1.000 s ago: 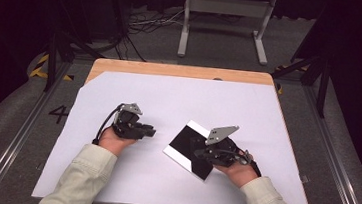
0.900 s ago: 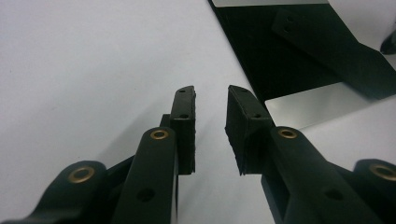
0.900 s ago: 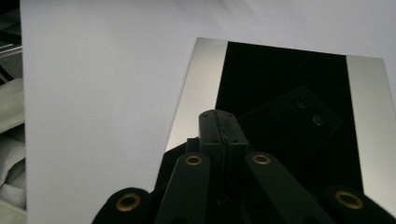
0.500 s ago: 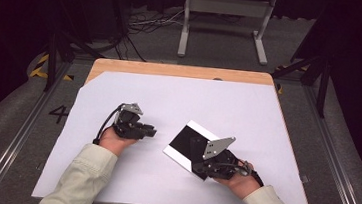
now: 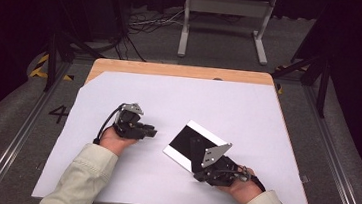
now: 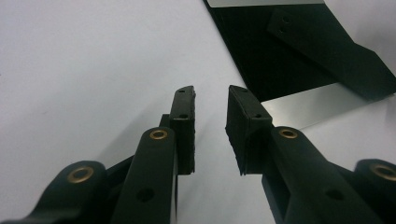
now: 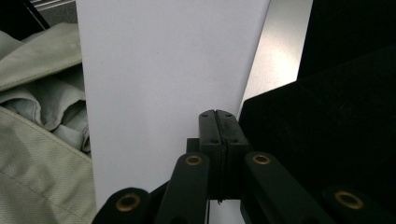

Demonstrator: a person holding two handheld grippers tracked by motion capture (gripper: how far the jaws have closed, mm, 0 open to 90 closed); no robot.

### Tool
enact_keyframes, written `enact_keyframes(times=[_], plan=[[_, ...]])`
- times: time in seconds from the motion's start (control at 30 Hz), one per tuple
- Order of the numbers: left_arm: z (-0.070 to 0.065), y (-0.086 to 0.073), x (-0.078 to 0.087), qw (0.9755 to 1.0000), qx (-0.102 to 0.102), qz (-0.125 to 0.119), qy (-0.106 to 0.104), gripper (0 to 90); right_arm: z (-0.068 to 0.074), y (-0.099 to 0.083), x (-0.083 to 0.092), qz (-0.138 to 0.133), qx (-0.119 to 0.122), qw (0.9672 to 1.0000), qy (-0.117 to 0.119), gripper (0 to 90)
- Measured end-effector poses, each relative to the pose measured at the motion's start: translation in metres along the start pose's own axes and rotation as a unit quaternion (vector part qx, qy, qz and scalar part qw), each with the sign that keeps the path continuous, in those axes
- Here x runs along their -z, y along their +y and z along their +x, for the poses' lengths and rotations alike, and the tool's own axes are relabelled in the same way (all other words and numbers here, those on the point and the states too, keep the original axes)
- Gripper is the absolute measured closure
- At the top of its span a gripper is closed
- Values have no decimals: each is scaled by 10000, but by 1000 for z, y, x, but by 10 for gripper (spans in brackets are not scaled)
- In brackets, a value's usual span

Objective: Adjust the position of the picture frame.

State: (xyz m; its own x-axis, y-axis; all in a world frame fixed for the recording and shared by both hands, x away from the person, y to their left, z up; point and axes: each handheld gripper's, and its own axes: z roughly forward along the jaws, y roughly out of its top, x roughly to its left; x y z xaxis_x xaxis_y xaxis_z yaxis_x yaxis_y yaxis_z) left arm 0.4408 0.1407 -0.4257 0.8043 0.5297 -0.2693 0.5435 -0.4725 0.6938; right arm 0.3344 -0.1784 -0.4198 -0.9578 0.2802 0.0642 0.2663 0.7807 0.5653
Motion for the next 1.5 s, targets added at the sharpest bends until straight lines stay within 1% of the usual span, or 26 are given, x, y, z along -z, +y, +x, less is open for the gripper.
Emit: enact_keyframes(times=[0.03, 0.13, 0.17, 0.27, 0.37, 0.5, 0.6, 0.63, 0.73, 0.93, 1.03, 1.13, 1.17, 1.2, 1.23, 1.27, 1.37, 1.4, 1.43, 1.5], plan=[[0, 0, 0, 10000, 0, 0, 0, 726, 0, 0, 0, 0, 0, 10000, 0, 900], [0, 1, 0, 10000, -16, -6, -25, 726, 2, -1, -3, 123, 5, 9999, -15, 900], [0, 1, 0, 10000, 6, -1, -21, 726, 2, -1, -3, 123, 5, 9999, -15, 900], [-1, 1, 0, 10000, 6, 10, -30, 726, 4, -1, -5, 264, 100, 9996, -60, 900], [-1, 1, -1, 10000, 3, 16, -41, 726, 3, -2, -6, 273, 119, 9996, -18, 900], [-1, 1, 0, 10000, 15, 9, -45, 726, 2, -2, -4, 306, 130, 9994, -36, 900], [-1, 2, 0, 10000, -3, 14, -44, 725, -1, -4, -2, 346, 121, 9992, -137, 900], [-1, 1, 0, 10000, 27, 10, -52, 726, -2, -5, -1, 350, 86, 9992, -168, 900], [-1, 2, 0, 10000, 29, 19, -58, 726, -8, -10, 3, 342, -4, 9991, -251, 900], [-2, 2, -1, 10000, 14, 41, -62, 725, -20, -16, 9, 294, -188, 9985, -423, 900], [-2, 1, -1, 10000, -18, 71, -57, 725, -26, -19, 11, 239, -241, 9981, -517, 900], [-3, 1, -2, 10000, 2, 63, -49, 724, -33, -21, 12, 225, -303, 9970, -680, 900], [-3, 1, -2, 10000, -13, 64, -54, 723, -36, -22, 12, 224, -329, 9967, -702, 900], [-3, 1, -2, 10000, -16, 70, -58, 721, -38, -22, 12, 200, -361, 9971, -640, 900], [-3, 1, -3, 9999, -28, 74, -63, 720, -40, -23, 12, 191, -371, 9971, -630, 900], [-3, 1, -3, 9999, -54, 83, -60, 720, -40, -23, 12, 189, -349, 9969, -680, 900], [-5, 1, -4, 9999, -44, 104, -62, 719, -43, -22, 12, 205, -305, 9963, -777, 900], [-5, 1, -4, 9999, -44, 104, -62, 719, -43, -22, 12, 205, -305, 9963, -777, 900], [-7, 0, -4, 9999, -62, 121, -60, 719, -45, -22, 12, 197, -294, 9957, -853, 900], [-8, 0, -4, 9999, -89, 122, -54, 718, -46, -22, 12, 181, -299, 9952, -917, 900]])
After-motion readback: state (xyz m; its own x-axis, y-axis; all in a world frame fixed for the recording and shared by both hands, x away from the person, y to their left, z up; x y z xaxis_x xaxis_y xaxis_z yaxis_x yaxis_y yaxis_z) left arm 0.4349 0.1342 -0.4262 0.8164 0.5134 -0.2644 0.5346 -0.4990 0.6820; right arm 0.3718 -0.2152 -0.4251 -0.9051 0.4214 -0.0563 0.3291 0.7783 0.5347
